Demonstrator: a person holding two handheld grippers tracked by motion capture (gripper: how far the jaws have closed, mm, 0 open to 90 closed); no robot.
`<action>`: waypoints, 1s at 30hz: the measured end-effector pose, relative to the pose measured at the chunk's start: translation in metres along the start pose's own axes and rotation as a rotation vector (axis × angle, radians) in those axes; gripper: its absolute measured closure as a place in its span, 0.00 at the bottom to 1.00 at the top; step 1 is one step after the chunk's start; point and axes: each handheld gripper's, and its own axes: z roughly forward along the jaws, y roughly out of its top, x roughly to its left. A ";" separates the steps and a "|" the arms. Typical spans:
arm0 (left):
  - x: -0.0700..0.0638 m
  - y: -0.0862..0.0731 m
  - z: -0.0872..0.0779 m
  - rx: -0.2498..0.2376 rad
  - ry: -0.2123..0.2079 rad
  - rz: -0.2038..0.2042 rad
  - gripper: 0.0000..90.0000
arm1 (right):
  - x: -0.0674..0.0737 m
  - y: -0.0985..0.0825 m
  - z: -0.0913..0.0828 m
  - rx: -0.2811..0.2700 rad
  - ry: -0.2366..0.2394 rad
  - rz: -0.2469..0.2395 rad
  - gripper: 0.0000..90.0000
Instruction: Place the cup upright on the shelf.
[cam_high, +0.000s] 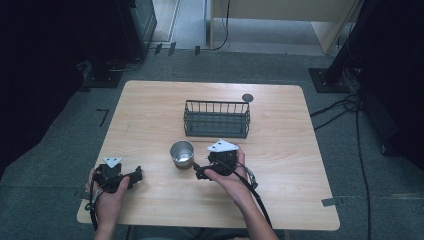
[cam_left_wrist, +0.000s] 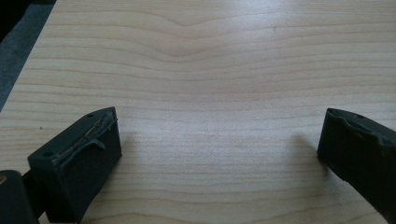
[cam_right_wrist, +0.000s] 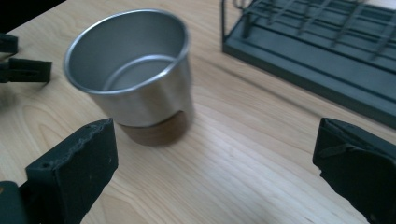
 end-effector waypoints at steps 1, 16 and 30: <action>0.000 0.000 0.000 0.001 0.000 0.001 0.00 | 0.003 0.000 0.003 0.002 0.005 -0.005 0.00; 0.000 0.000 0.000 0.000 0.000 0.000 0.00 | 0.031 0.000 0.038 0.031 0.061 -0.044 0.00; 0.000 0.000 0.000 0.000 0.000 0.000 0.00 | 0.045 0.009 0.062 0.036 0.011 -0.074 0.01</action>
